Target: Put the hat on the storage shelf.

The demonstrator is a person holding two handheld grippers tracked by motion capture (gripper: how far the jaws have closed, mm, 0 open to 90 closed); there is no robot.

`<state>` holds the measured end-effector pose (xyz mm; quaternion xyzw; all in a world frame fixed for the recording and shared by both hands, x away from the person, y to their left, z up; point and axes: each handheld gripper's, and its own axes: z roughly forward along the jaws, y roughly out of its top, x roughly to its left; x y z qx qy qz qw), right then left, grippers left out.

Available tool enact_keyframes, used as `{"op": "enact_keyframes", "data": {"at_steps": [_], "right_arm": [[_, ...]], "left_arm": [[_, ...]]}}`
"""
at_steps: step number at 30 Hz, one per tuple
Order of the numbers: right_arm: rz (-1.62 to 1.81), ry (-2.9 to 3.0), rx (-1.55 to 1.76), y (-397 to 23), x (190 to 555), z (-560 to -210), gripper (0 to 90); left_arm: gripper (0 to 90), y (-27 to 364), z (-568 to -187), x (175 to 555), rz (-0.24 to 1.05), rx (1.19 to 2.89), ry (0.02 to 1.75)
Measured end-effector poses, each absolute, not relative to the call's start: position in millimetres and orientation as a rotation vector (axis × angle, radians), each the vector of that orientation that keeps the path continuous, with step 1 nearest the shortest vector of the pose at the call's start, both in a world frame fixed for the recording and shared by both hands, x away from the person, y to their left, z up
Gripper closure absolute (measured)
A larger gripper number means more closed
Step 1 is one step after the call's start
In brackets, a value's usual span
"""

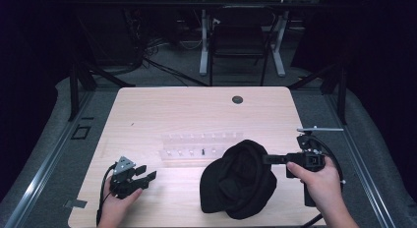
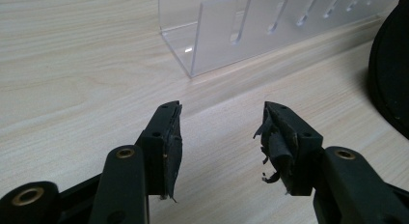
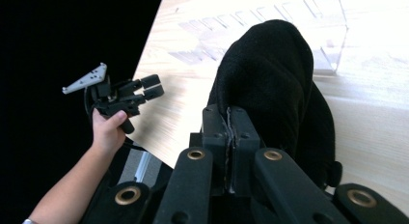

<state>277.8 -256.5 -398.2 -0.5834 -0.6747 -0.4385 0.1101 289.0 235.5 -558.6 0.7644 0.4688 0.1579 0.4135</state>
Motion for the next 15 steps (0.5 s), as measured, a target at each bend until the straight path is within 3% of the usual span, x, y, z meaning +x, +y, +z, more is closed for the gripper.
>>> {"op": "enact_keyframes", "data": {"at_steps": [15], "right_arm": [[-1.365, -1.95, -1.671, -255.1, 275.1, -379.2, 88.5]], "left_arm": [[49.2, 233.8, -558.8, 289.0, 0.401, 1.923, 1.171]]}}
